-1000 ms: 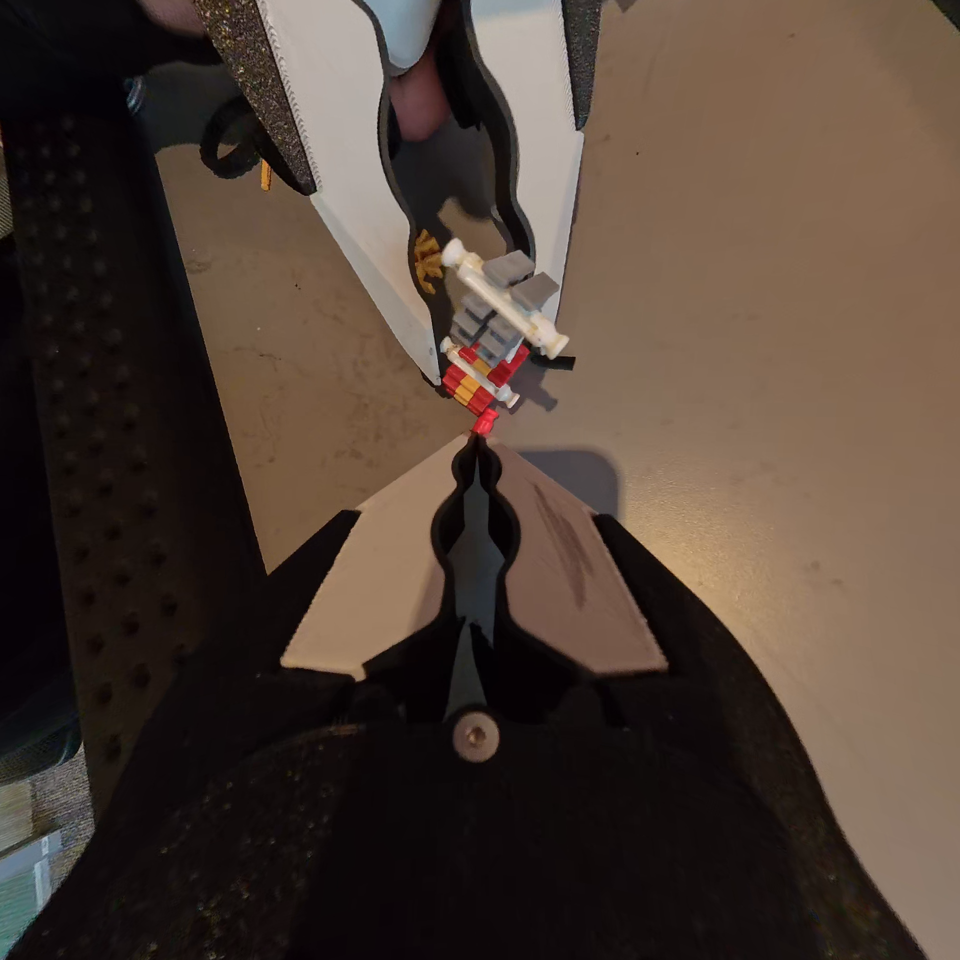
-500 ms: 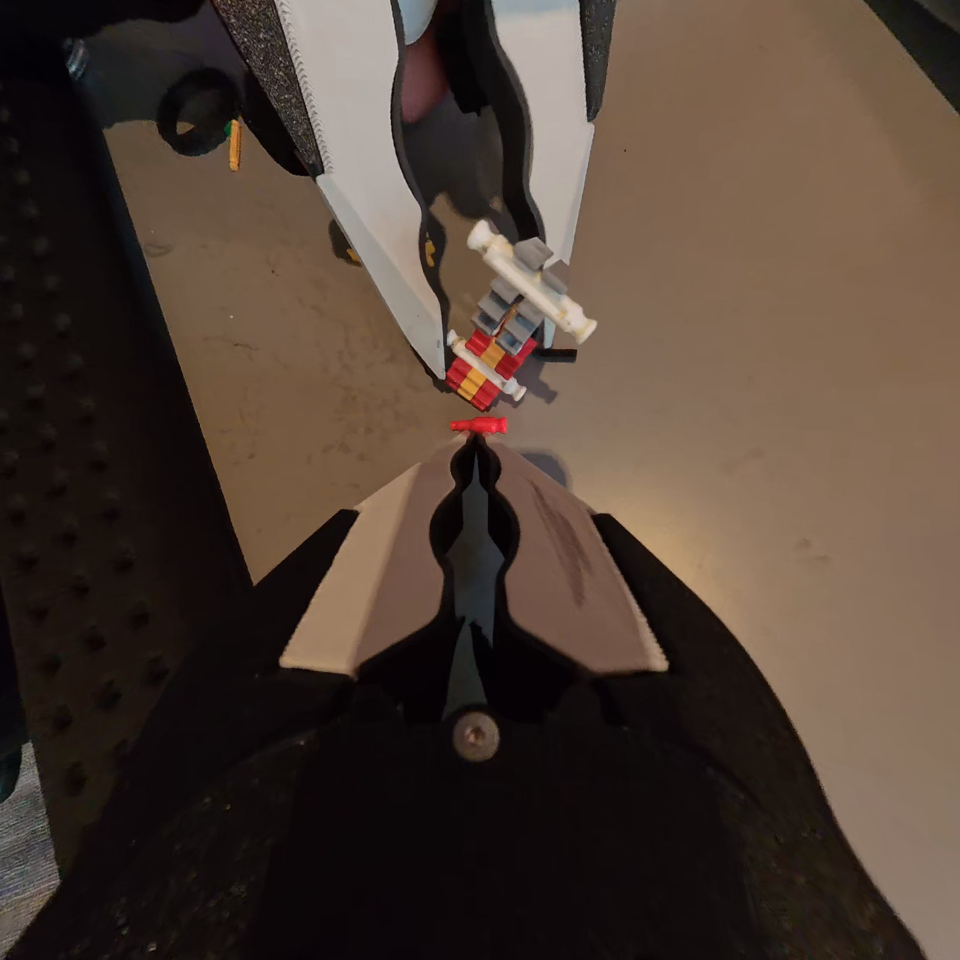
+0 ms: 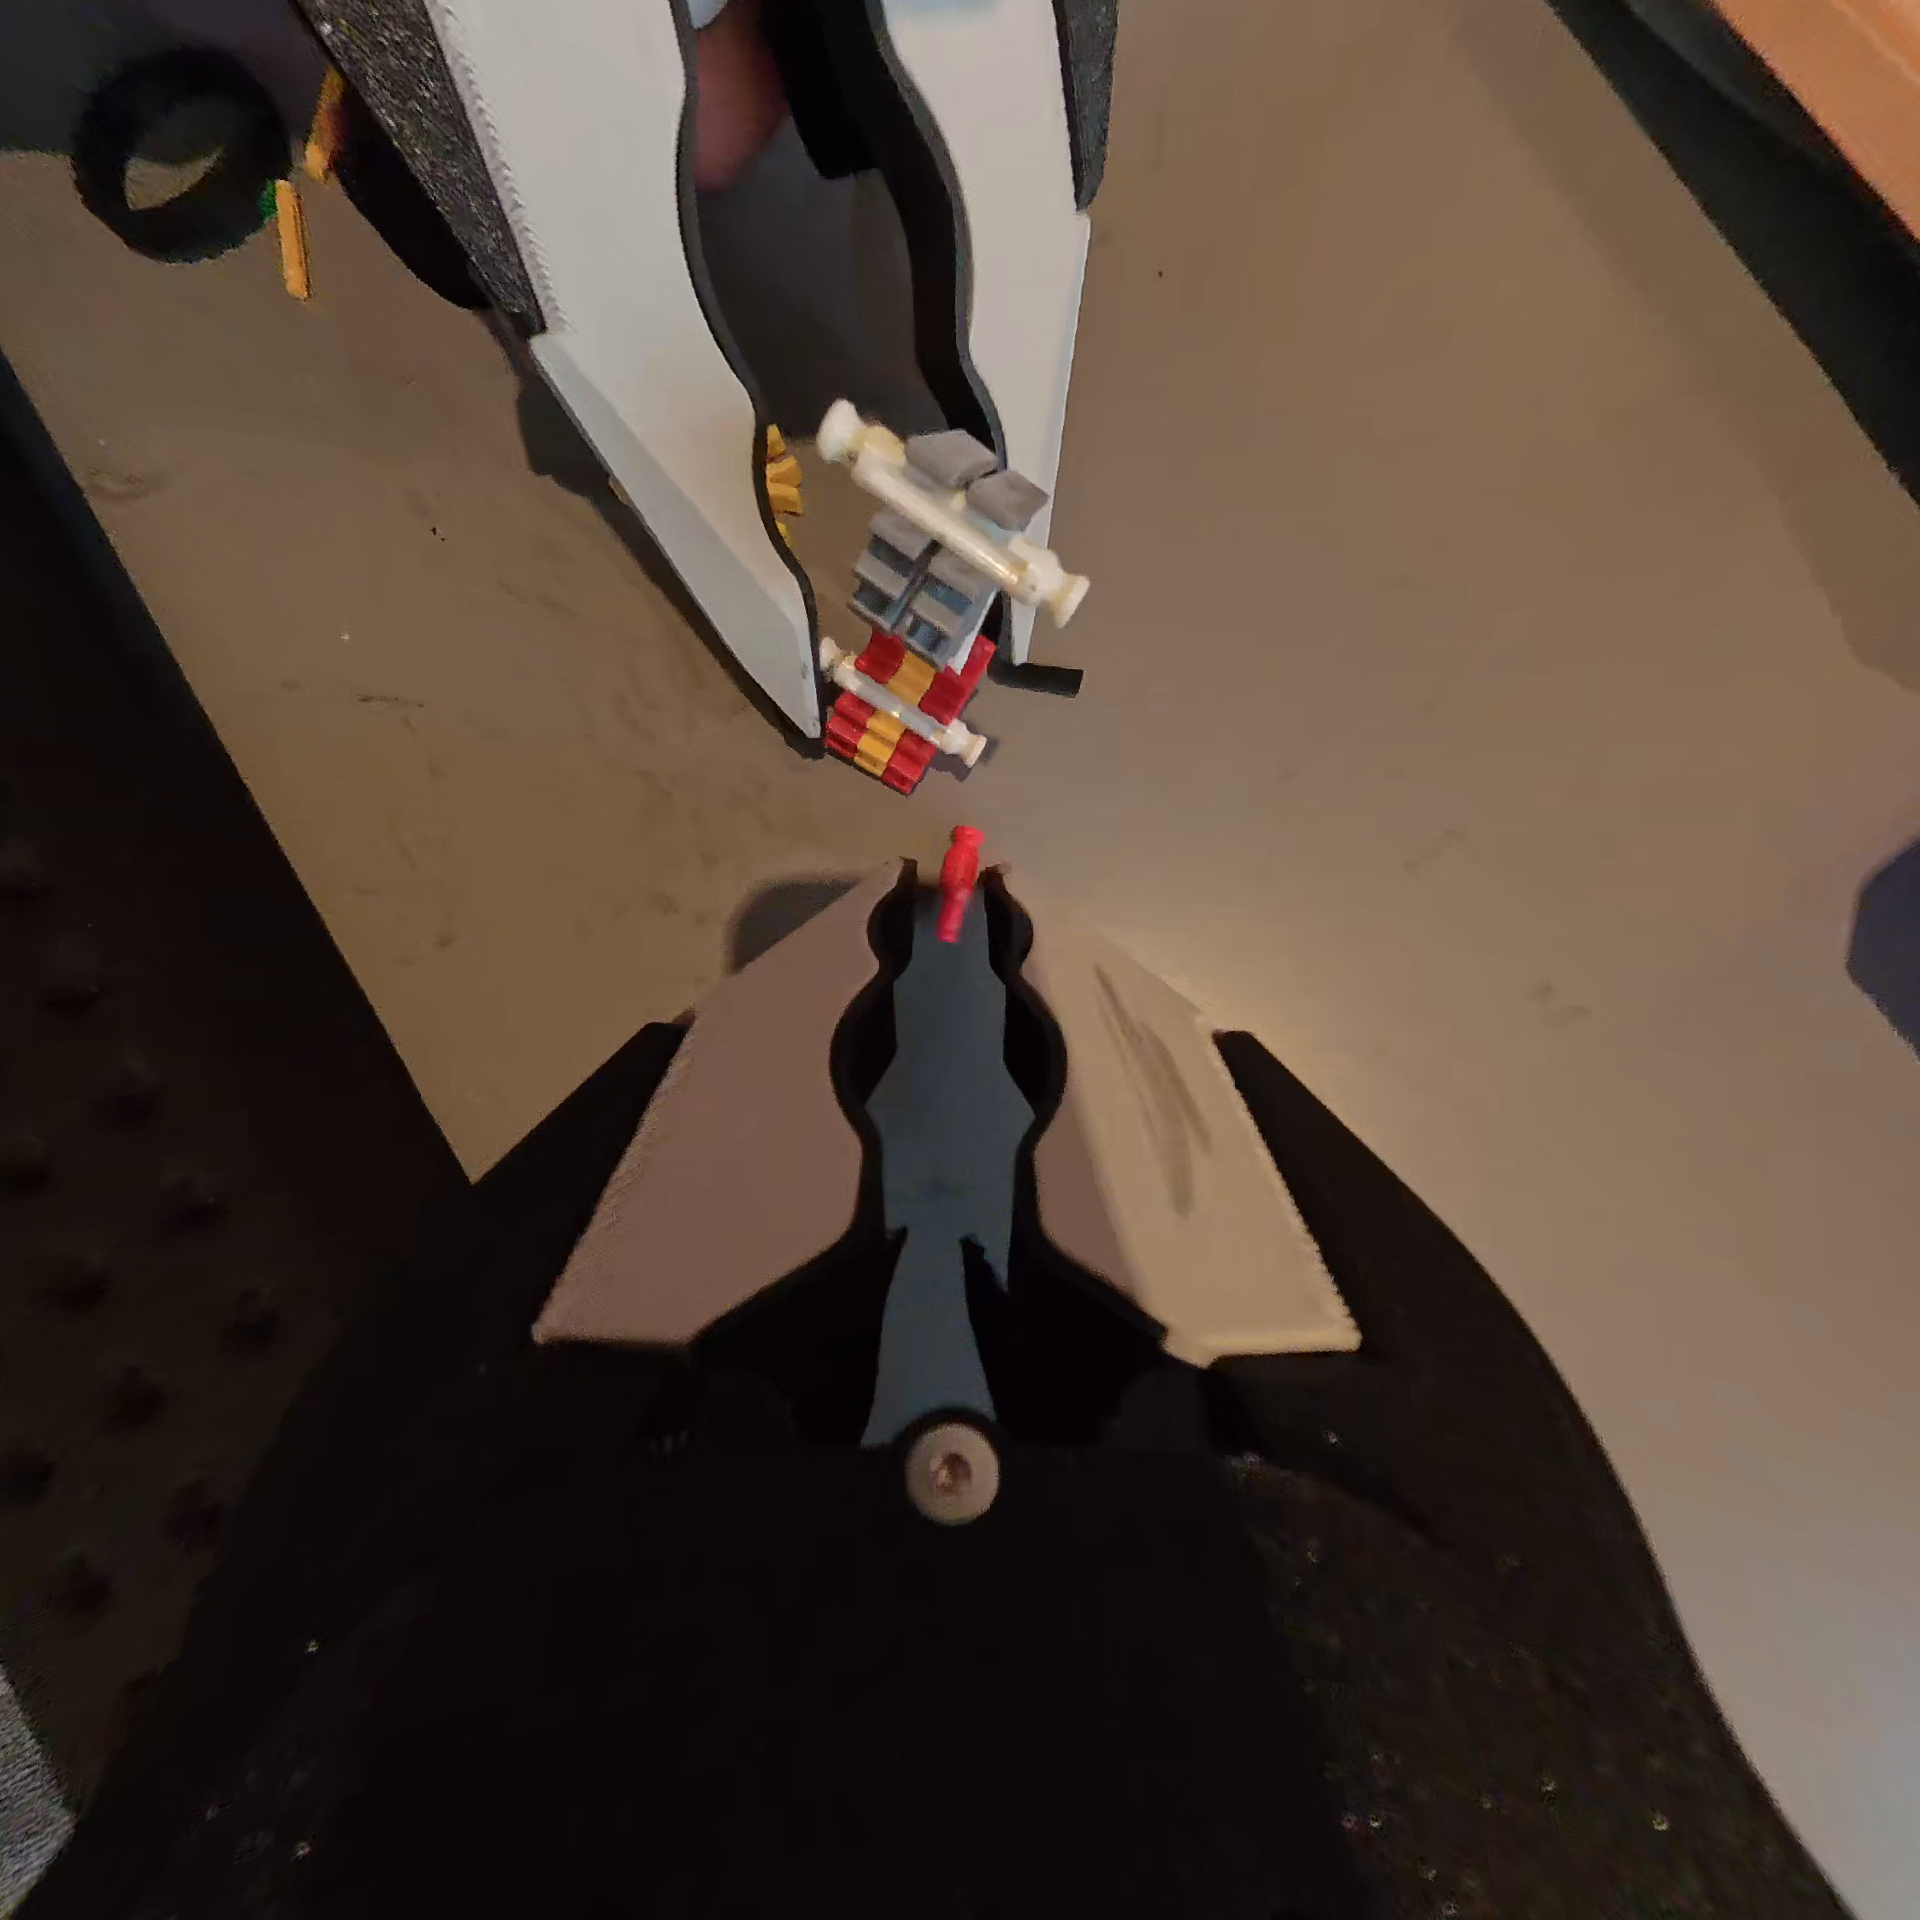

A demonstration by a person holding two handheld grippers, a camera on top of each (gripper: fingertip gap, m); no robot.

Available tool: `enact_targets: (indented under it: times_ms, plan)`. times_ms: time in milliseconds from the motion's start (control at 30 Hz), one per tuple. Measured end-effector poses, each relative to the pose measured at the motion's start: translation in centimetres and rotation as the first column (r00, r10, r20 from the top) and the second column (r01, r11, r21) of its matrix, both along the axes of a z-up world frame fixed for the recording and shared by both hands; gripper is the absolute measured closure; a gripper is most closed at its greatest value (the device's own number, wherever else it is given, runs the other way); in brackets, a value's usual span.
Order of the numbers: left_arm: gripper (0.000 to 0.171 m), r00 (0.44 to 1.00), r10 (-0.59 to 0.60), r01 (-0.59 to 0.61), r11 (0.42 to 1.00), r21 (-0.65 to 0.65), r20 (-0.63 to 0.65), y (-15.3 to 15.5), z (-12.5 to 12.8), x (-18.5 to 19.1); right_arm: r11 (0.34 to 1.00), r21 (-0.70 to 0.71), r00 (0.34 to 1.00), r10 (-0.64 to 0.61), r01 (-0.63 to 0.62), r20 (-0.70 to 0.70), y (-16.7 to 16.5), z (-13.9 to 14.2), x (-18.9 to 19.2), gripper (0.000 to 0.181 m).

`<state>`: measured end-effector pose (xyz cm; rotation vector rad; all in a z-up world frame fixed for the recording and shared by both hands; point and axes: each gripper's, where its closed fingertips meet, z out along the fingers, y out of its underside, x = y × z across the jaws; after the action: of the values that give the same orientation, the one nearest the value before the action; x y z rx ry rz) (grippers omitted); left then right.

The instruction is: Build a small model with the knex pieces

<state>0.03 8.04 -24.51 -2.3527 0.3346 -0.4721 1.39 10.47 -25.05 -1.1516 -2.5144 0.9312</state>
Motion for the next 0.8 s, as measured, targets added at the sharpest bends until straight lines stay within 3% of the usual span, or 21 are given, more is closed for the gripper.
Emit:
enact_targets:
  times_ms: [267,800]
  plan:
    - [0.137,1.0,-0.014,0.014,1.0,0.003,-0.011,-0.3,-0.1,0.2,0.999,0.036,0.998,0.01,-0.007,-0.062,0.1,0.0,-0.1,0.176]
    - [0.137,0.999,0.02,-0.019,0.999,-0.026,0.049,-0.1,0.0,0.1,0.996,-0.07,0.992,0.048,-0.056,-0.116,-1.2,0.6,-0.3,0.177]
